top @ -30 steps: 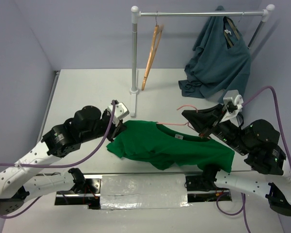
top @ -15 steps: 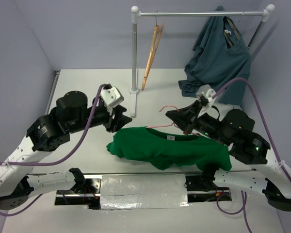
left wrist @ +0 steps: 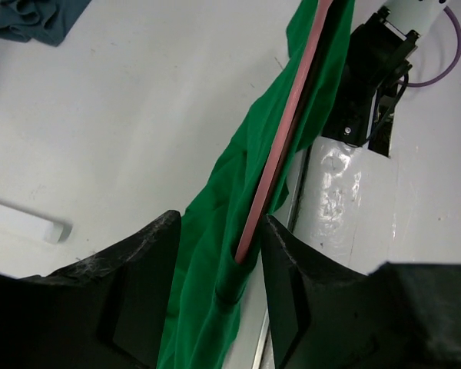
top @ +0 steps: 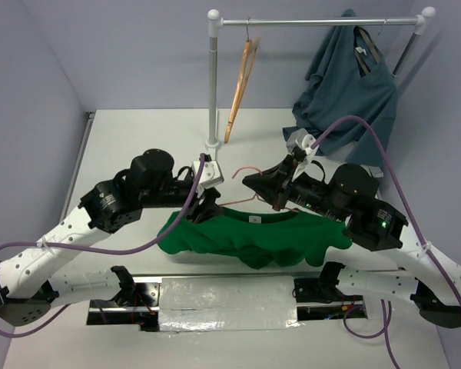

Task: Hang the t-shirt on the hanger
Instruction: Place the T-shirt on the hanger, then place the hanger at the clothesline.

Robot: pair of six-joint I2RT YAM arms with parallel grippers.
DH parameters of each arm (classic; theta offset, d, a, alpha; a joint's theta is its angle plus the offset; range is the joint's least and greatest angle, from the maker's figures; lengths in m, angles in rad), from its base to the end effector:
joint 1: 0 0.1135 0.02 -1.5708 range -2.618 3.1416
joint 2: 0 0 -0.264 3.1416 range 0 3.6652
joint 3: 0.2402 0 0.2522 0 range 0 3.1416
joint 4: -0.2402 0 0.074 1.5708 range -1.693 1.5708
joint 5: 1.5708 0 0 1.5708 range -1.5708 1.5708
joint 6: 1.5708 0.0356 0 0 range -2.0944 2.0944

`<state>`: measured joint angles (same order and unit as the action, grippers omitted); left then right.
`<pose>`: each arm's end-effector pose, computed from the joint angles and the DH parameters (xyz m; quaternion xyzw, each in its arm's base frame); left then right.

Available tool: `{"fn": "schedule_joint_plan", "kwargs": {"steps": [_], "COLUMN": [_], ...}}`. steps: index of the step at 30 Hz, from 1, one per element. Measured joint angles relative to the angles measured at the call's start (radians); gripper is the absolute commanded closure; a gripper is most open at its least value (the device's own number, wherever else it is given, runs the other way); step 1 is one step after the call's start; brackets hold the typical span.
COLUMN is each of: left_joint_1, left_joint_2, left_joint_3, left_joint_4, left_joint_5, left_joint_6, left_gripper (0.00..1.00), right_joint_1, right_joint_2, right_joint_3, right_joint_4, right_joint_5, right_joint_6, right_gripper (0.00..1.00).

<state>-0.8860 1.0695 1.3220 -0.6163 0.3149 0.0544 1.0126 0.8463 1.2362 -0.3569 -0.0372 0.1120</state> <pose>0.1282 -0.1744 0.4259 0.4478 0.6846 -0.3445 0.4606 0.0827 0.1350 0.4634 -0.3146 0.6201 0.3940 0.6010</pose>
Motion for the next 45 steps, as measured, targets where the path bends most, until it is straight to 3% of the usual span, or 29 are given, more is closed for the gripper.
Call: {"fn": "schedule_joint_plan", "kwargs": {"steps": [3, 4, 5, 6, 8, 13, 16, 17, 21, 33, 45], "left_joint_1": [0.0, 0.0, 0.0, 0.0, 0.0, -0.013, -0.009, -0.005, 0.005, 0.007, 0.007], "left_joint_2": [-0.001, -0.002, -0.002, -0.002, -0.003, -0.027, -0.047, -0.056, -0.093, -0.239, -0.309], "left_joint_3": [0.0, 0.0, 0.0, 0.0, 0.0, -0.025, -0.045, -0.053, -0.064, -0.058, -0.058], "left_joint_4": [0.008, 0.009, 0.01, 0.01, 0.006, 0.018, 0.024, 0.026, 0.019, -0.078, -0.143], "left_joint_5": [0.017, 0.021, 0.024, 0.026, 0.062, 0.093, 0.107, 0.113, 0.143, 0.2, 0.193], "left_joint_6": [0.003, 0.006, 0.009, 0.018, 0.032, 0.05, 0.064, 0.074, 0.094, 0.127, 0.135], "left_gripper": [0.45, 0.56, 0.56, 0.86, 1.0, 1.0, 1.0, 1.0, 1.0, 1.0, 1.0], "right_joint_1": [0.0, 0.0, 0.0, 0.0, -0.001, -0.003, -0.002, -0.001, -0.001, 0.0, 0.022], "right_joint_2": [-0.005, -0.009, -0.01, -0.011, -0.012, -0.01, -0.008, -0.01, -0.03, -0.072, -0.183], "right_joint_3": [0.0, 0.0, 0.0, 0.0, 0.0, -0.002, -0.002, -0.002, 0.002, 0.152, 0.085], "right_joint_4": [0.013, 0.018, 0.02, 0.023, 0.029, 0.034, 0.028, 0.023, -0.039, -0.283, -0.4], "right_joint_5": [-0.004, -0.005, -0.005, -0.005, 0.006, 0.002, -0.013, -0.02, -0.031, -0.094, -0.248], "right_joint_6": [0.003, 0.004, 0.005, 0.005, -0.002, -0.002, -0.003, -0.014, -0.059, -0.243, -0.347], "right_gripper": [1.0, 1.0, 1.0, 1.0, 1.0, 0.96, 0.62, 0.45, 0.24, 0.25, 0.26]}}
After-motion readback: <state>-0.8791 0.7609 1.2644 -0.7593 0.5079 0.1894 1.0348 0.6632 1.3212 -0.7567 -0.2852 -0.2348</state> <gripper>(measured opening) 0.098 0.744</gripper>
